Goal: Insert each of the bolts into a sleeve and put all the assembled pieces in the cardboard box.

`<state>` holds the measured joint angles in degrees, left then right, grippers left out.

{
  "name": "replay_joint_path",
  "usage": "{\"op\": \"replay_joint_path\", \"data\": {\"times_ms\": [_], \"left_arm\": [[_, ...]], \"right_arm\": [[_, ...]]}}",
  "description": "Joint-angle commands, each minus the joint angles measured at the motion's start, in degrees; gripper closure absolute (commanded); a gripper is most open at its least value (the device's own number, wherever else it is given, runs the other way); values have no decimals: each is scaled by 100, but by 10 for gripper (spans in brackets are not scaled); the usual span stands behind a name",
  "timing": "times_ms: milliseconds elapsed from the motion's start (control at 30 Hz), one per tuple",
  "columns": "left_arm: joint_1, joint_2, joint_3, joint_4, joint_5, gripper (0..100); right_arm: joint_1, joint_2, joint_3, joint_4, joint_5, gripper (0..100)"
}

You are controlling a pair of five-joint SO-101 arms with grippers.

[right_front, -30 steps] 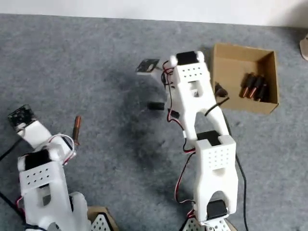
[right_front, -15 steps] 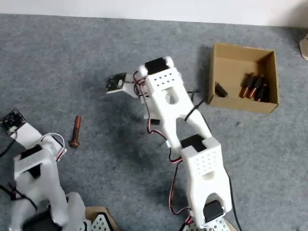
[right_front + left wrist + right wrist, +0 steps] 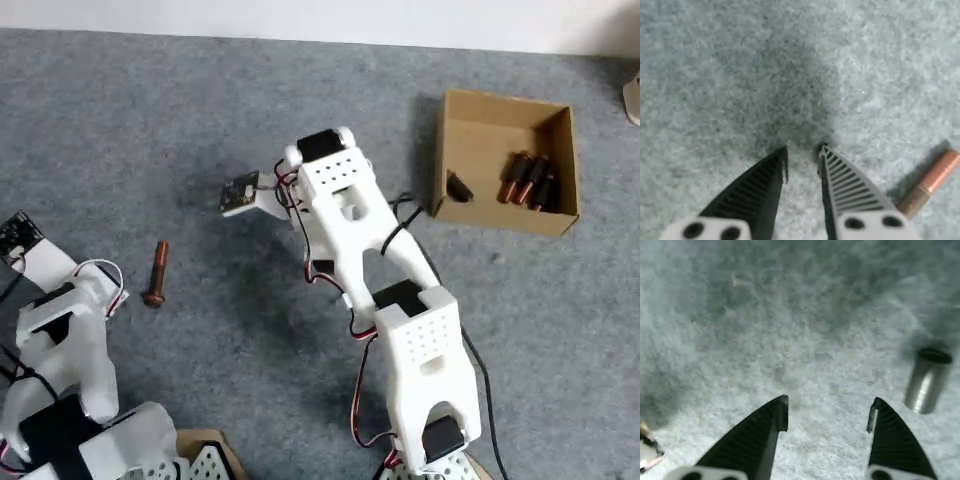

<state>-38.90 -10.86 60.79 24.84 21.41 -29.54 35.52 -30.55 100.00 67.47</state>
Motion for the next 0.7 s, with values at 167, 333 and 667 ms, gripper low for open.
{"op": "replay_joint_path", "data": {"times_ms": [167,333,667], "left_arm": [[-119,75,-207,-141,53,890],[-119,75,-207,-132,53,891],[-119,75,-207,-132,35,891]], "right_arm": [[13,-382,31,-743,554,756],[4,-382,48,-1613,264,756],[180,523,145,-1991,105,757]]}}
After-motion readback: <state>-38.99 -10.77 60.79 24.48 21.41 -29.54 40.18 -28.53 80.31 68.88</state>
